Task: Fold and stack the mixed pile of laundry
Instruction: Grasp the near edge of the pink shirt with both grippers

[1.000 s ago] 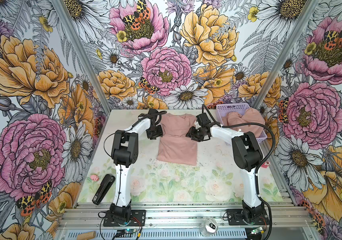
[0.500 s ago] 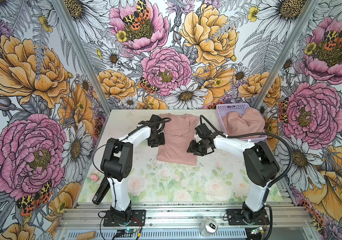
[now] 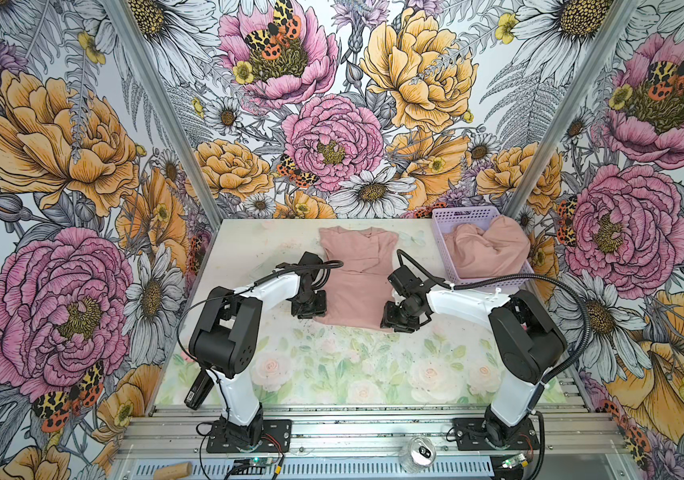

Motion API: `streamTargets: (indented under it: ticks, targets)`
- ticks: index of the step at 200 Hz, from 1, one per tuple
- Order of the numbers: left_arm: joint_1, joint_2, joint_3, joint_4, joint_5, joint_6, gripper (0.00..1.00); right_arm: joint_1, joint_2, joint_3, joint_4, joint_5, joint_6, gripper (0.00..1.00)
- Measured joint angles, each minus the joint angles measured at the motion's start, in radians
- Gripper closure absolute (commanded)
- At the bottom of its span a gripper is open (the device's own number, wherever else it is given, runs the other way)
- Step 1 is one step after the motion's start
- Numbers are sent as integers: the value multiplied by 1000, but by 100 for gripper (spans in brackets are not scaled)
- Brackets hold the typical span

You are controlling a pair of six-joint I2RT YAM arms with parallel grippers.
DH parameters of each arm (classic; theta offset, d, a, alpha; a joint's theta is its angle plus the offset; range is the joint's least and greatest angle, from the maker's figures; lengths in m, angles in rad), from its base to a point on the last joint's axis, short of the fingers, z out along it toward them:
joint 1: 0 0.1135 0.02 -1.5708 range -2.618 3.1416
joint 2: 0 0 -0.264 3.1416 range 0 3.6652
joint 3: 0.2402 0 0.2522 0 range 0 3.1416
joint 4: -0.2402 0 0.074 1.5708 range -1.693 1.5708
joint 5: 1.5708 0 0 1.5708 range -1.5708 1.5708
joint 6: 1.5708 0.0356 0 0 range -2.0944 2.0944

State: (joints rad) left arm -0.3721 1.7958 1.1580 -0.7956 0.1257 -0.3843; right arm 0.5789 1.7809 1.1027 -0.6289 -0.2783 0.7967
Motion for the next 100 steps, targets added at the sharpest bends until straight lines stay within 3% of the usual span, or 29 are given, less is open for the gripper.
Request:
streamTargets:
  ticks: [36,65,100]
  targets:
    - [-1,-33,-42,26,-3,0,59,0,-6,-6,1,10,-4,50]
    - [1,-35,-75,58,-7,-3,68,0,23,9,8,18,-12,54]
    - [5,-35,-92,92,-7,-13,78,0,40,21,35,25,-24,75]
